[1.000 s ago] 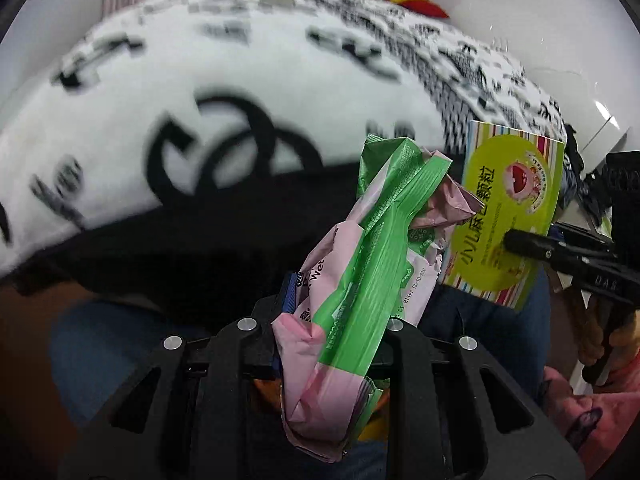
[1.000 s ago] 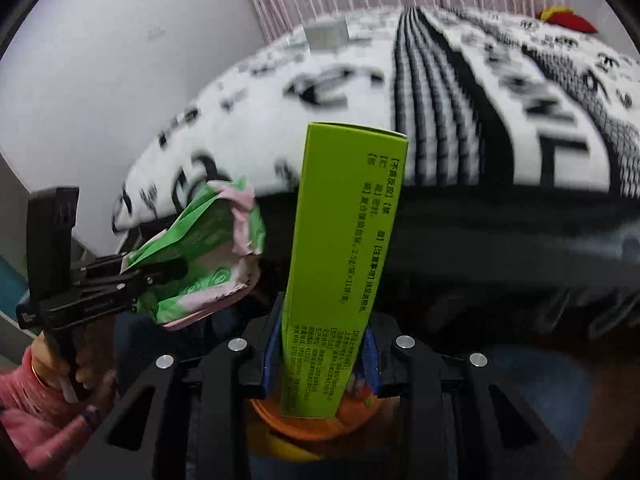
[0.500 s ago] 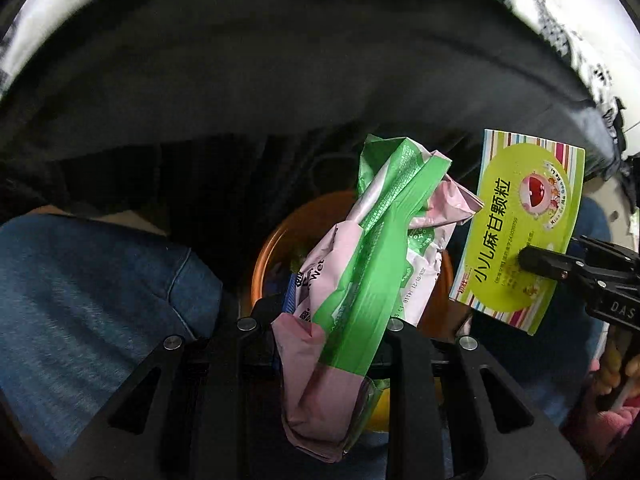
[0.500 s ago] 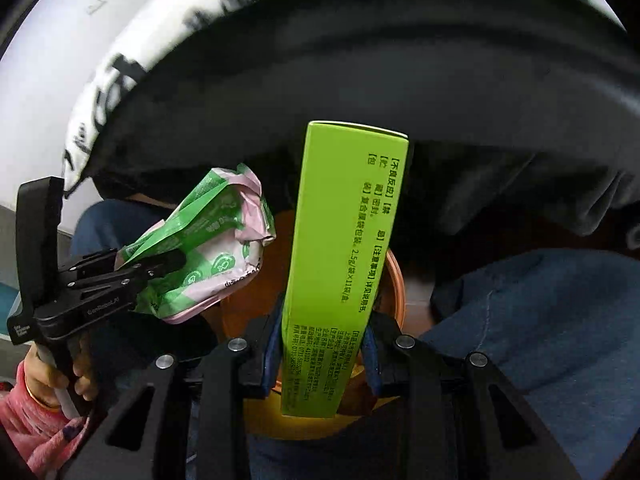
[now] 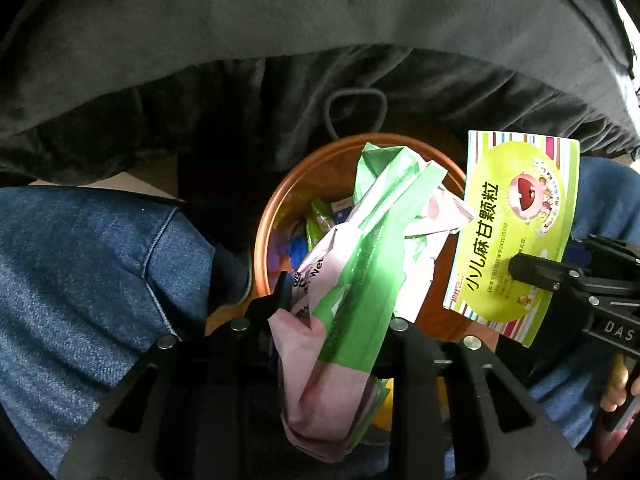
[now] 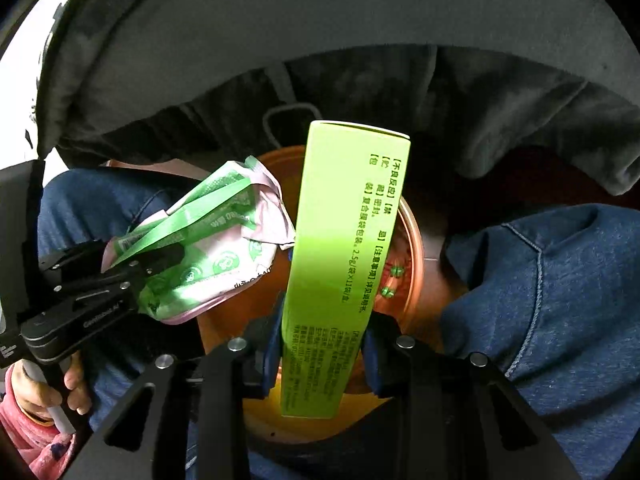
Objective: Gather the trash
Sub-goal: 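Carry pink-green bag and green box over the bucket and open both tools, then grasp the white-blue wrapper with the left tool while the right tool grasps the white box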
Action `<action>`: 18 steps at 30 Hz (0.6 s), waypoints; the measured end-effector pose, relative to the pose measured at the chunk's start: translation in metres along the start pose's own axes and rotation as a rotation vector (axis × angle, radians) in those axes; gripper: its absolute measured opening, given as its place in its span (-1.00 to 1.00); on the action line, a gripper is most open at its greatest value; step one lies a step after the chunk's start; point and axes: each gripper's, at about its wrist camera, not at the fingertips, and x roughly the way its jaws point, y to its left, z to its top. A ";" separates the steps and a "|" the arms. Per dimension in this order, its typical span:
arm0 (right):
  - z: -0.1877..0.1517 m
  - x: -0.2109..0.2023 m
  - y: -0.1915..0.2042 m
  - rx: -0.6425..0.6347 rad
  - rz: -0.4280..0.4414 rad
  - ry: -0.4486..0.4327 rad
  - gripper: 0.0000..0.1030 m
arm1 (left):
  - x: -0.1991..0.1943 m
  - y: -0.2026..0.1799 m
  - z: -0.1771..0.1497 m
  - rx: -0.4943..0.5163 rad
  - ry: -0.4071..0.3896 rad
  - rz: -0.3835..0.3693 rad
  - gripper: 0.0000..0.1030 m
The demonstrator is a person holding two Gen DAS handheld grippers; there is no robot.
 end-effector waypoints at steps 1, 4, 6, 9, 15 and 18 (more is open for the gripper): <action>0.000 -0.003 -0.004 0.000 -0.002 -0.002 -0.26 | 0.001 0.000 0.002 0.005 0.001 0.006 -0.29; 0.006 -0.011 0.001 -0.001 -0.023 -0.044 0.17 | -0.001 -0.004 0.004 0.012 -0.009 0.020 0.27; 0.006 -0.017 0.000 0.004 -0.034 -0.071 0.31 | -0.006 -0.008 0.006 0.024 -0.033 0.023 0.43; 0.006 -0.024 -0.004 0.018 -0.041 -0.098 0.37 | -0.011 -0.011 0.008 0.042 -0.061 0.052 0.56; 0.006 -0.033 -0.011 0.051 -0.048 -0.127 0.41 | -0.010 -0.008 0.011 0.038 -0.064 0.052 0.57; 0.006 -0.033 -0.012 0.059 -0.049 -0.128 0.41 | -0.014 -0.010 0.011 0.039 -0.068 0.054 0.57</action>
